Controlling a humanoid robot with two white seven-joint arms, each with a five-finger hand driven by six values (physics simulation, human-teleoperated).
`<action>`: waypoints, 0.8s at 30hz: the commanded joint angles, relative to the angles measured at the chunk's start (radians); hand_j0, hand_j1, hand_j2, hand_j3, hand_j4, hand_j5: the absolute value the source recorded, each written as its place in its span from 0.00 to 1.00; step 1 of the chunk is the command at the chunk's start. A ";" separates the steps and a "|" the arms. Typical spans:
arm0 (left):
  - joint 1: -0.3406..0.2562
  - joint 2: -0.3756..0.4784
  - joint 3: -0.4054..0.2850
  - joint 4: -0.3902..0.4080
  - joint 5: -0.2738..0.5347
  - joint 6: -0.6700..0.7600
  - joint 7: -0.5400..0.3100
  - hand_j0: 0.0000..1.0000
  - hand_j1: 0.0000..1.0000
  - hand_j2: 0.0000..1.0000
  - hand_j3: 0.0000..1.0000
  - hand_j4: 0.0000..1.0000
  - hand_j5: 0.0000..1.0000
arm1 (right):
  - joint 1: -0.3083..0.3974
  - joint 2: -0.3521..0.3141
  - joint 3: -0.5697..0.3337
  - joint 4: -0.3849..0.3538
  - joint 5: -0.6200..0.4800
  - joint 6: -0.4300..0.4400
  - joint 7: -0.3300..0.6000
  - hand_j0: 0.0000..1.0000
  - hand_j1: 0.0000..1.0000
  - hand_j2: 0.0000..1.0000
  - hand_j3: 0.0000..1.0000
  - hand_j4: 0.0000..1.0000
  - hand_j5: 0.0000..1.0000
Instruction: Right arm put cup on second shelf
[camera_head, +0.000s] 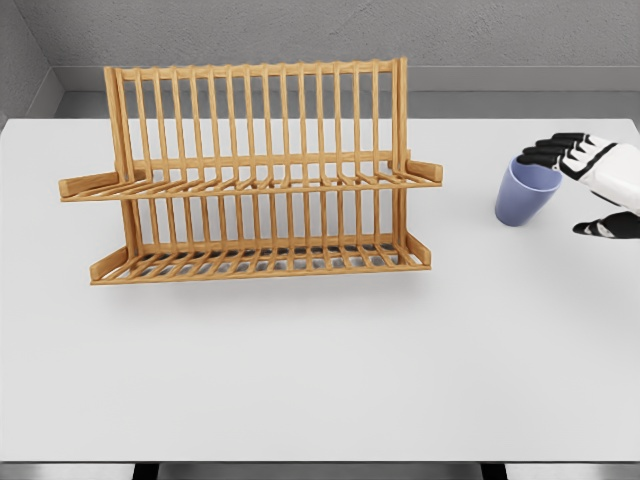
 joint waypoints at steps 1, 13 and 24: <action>0.000 0.000 0.000 0.000 0.000 -0.001 0.000 1.00 1.00 1.00 1.00 1.00 1.00 | 0.000 -0.002 0.008 0.002 -0.007 0.001 0.000 1.00 1.00 1.00 1.00 1.00 1.00; -0.002 0.000 -0.001 0.000 0.000 0.000 0.000 1.00 1.00 1.00 1.00 1.00 1.00 | -0.090 -0.051 -0.032 0.069 -0.137 0.001 0.402 1.00 1.00 1.00 1.00 1.00 1.00; 0.000 0.000 0.000 0.000 0.000 0.000 0.000 1.00 1.00 1.00 1.00 1.00 1.00 | -0.465 0.087 0.331 0.262 -0.124 0.092 0.402 1.00 1.00 1.00 1.00 1.00 1.00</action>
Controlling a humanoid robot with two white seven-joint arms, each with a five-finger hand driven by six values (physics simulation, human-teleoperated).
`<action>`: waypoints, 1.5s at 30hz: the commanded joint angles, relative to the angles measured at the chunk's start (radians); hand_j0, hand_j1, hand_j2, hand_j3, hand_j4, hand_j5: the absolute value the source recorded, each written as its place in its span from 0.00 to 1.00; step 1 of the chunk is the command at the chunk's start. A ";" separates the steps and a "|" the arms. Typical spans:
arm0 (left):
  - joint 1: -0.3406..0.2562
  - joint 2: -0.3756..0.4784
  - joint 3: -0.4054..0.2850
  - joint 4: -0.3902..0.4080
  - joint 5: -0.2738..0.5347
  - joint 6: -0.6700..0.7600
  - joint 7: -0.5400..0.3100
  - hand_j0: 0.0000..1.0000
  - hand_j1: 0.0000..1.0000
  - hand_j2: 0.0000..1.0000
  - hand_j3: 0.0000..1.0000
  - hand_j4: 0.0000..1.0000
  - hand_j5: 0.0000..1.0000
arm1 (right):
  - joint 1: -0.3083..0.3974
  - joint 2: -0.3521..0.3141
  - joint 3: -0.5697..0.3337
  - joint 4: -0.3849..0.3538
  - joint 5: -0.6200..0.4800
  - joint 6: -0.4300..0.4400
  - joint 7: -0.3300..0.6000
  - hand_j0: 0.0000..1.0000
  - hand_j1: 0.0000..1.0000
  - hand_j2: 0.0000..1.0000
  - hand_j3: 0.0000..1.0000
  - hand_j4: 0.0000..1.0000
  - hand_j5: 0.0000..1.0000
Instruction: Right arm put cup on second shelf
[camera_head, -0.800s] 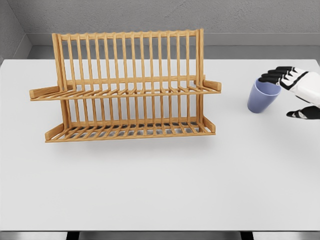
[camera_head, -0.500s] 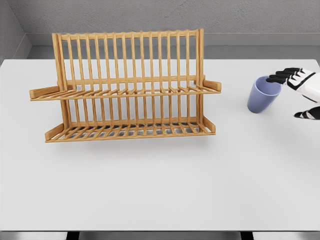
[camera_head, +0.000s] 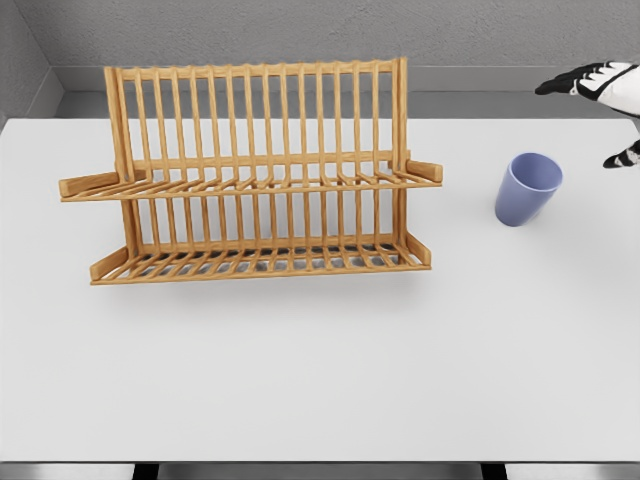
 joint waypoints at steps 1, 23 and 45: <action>0.000 0.000 0.000 0.000 0.000 -0.001 0.000 1.00 1.00 1.00 1.00 1.00 1.00 | 0.000 0.034 0.129 0.063 -0.002 0.011 0.002 1.00 1.00 1.00 1.00 1.00 1.00; 0.000 0.000 0.000 0.002 0.000 0.001 0.000 1.00 1.00 1.00 1.00 1.00 1.00 | -0.163 0.132 0.296 0.311 0.018 0.008 0.002 1.00 1.00 1.00 1.00 1.00 1.00; 0.000 0.000 0.000 0.000 0.000 0.001 0.000 1.00 1.00 1.00 1.00 1.00 1.00 | -0.219 0.180 0.362 0.399 0.018 0.003 0.002 0.73 0.73 0.73 0.73 0.73 0.73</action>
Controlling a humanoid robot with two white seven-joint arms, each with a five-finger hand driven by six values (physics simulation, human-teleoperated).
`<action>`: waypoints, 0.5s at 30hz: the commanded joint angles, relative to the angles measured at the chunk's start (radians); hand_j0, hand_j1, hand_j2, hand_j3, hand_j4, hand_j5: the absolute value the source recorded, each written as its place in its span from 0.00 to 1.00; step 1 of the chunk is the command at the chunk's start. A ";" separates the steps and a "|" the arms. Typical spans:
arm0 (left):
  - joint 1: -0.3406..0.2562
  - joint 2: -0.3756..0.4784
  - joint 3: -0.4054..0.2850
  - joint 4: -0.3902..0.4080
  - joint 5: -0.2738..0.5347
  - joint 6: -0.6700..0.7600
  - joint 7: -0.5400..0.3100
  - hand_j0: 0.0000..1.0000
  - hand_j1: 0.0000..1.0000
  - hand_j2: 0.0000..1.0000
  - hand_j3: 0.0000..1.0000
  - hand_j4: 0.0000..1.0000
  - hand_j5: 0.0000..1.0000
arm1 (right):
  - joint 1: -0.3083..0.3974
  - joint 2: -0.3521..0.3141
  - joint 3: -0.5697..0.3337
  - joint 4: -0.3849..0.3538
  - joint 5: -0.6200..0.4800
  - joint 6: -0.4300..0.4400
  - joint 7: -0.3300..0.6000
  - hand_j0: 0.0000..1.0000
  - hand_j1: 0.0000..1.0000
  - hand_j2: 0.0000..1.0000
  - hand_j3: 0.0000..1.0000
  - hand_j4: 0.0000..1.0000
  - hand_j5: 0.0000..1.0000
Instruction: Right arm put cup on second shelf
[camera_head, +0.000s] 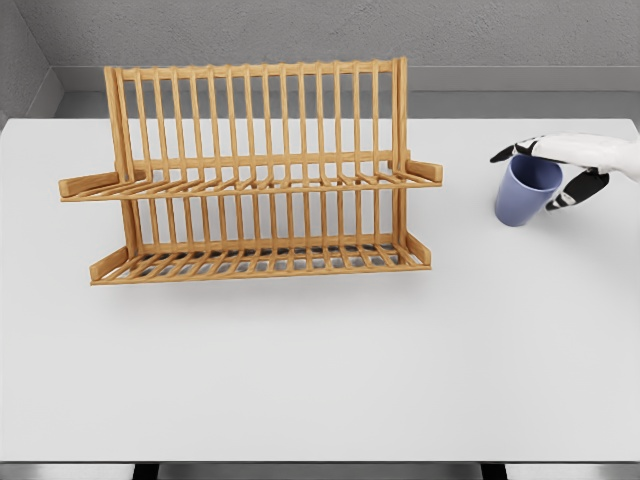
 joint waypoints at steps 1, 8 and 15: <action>0.000 0.000 -0.001 0.000 0.000 0.000 0.000 1.00 1.00 1.00 1.00 1.00 1.00 | 0.000 -0.001 0.000 -0.001 -0.005 0.001 0.000 0.70 0.70 0.70 0.70 0.70 0.70; 0.000 0.000 -0.001 0.000 0.000 0.000 0.000 1.00 1.00 1.00 1.00 1.00 1.00 | 0.000 -0.001 0.000 -0.009 -0.005 -0.005 0.000 0.64 0.64 0.64 0.64 0.64 0.64; 0.000 0.000 0.000 0.000 0.000 0.000 0.000 1.00 1.00 1.00 1.00 1.00 1.00 | -0.009 -0.013 -0.015 -0.056 -0.006 -0.008 0.000 0.64 0.64 0.64 0.64 0.64 0.64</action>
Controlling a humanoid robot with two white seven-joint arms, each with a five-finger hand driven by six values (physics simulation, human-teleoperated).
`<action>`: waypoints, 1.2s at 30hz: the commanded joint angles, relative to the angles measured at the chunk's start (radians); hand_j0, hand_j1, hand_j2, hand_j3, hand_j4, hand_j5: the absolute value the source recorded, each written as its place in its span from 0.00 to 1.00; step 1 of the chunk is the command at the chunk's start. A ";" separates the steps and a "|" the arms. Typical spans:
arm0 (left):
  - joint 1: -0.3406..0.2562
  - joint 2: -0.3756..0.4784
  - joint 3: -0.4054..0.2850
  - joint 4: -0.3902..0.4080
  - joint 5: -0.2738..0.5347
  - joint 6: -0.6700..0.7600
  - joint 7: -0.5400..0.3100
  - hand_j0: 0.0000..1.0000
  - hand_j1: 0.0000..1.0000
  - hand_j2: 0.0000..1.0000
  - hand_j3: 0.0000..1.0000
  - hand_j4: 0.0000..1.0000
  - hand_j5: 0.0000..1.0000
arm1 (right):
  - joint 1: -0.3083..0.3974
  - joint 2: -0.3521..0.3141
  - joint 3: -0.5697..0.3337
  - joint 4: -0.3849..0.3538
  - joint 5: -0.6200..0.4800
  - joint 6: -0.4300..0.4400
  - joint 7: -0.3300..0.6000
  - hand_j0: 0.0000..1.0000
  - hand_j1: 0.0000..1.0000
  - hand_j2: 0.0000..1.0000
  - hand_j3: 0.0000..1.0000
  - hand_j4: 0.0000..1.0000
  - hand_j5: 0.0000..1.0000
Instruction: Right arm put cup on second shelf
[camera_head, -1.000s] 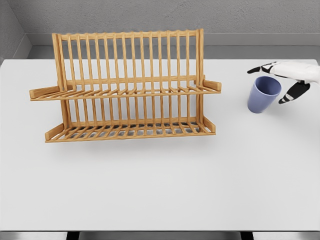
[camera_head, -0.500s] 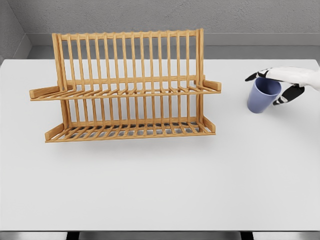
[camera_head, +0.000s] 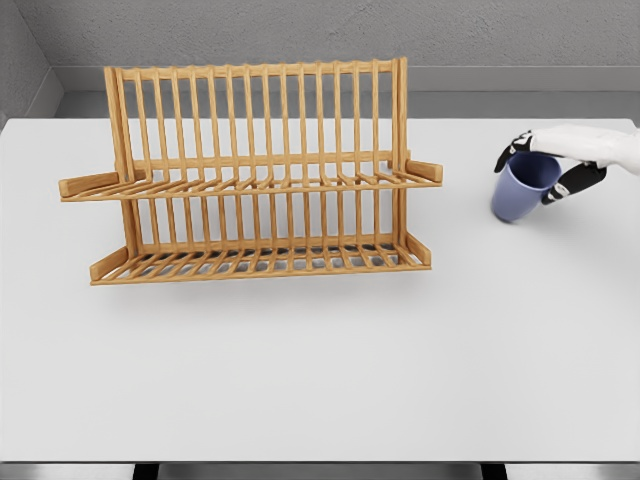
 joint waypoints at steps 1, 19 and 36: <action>0.000 0.000 0.000 0.000 0.000 0.000 0.000 1.00 1.00 1.00 1.00 1.00 1.00 | 0.000 -0.007 -0.020 -0.024 -0.007 0.002 -0.001 0.64 0.64 0.64 0.64 0.64 0.64; 0.000 0.000 0.000 0.000 0.000 0.000 0.000 1.00 1.00 1.00 1.00 1.00 1.00 | 0.009 -0.083 -0.152 -0.253 -0.004 0.006 -0.001 0.64 0.64 0.64 0.64 0.64 0.64; 0.000 0.000 -0.001 0.000 0.000 0.000 0.000 1.00 1.00 1.00 1.00 1.00 1.00 | 0.006 -0.085 -0.186 -0.509 -0.004 0.002 -0.001 0.64 0.64 0.64 0.64 0.64 0.64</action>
